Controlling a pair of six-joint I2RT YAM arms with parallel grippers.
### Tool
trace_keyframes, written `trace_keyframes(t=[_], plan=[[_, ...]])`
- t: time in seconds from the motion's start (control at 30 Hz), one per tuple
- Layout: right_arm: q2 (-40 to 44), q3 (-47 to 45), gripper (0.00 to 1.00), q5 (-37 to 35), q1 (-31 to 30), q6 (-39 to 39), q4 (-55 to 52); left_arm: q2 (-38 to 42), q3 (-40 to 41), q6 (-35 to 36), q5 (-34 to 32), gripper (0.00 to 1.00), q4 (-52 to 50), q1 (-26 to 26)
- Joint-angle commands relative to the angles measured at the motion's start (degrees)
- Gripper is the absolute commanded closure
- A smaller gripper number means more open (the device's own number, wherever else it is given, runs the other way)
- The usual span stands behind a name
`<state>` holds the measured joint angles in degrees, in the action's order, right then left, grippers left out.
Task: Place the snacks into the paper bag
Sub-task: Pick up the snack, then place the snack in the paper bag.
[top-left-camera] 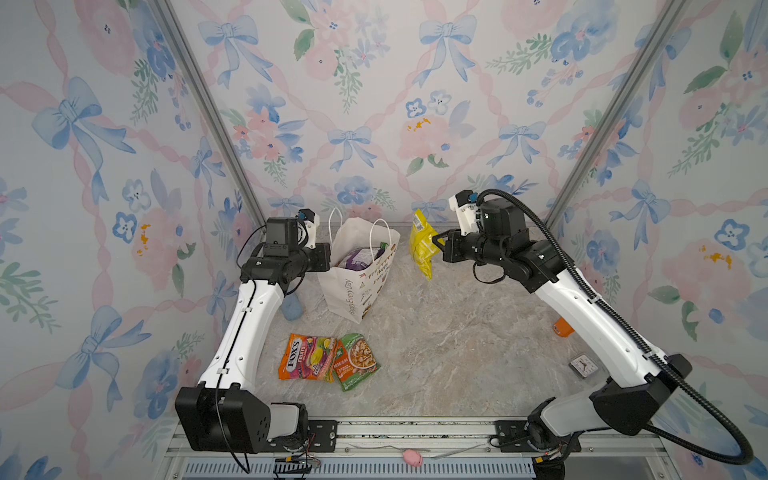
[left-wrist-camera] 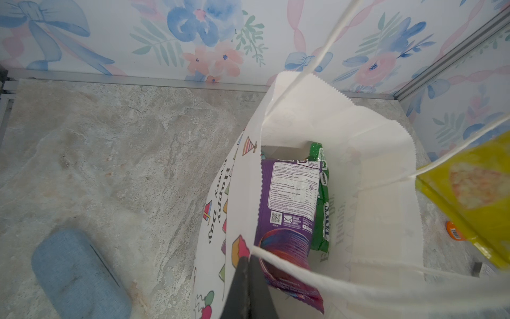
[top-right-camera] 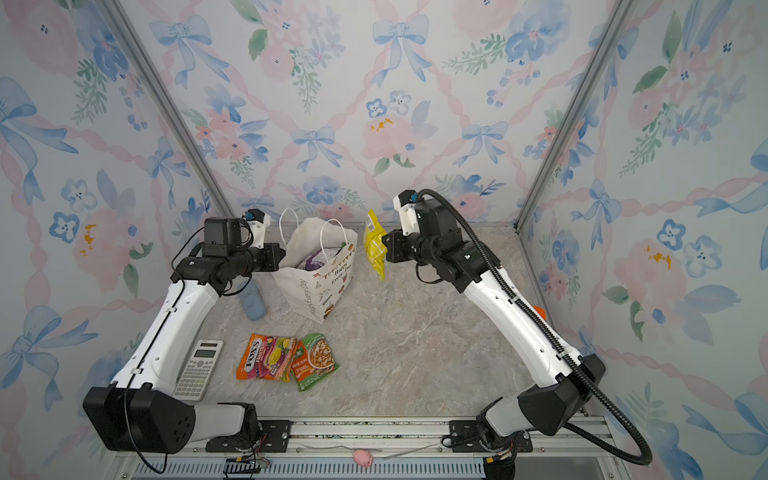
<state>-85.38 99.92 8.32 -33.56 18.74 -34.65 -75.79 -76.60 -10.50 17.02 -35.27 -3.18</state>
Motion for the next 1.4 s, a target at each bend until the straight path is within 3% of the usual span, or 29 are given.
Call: trace_keyframes(t=[0.0,0.8,1.37], plan=[[-2.98,6.52,1.00,-1.61,0.69,-4.09,-1.91,1.34,-0.39,0.04,1.44,1.00,-0.24,0.36],[-28.66,47.47,1.00,6.73,-1.38,-8.04,-9.64,0.65,-0.39,0.04,1.97,1.00,-0.07,0.30],[-38.78,55.80,1.00,11.32,-4.32,-5.69,-3.56,0.48,-0.67,-0.13,2.14,1.00,-0.07,0.37]])
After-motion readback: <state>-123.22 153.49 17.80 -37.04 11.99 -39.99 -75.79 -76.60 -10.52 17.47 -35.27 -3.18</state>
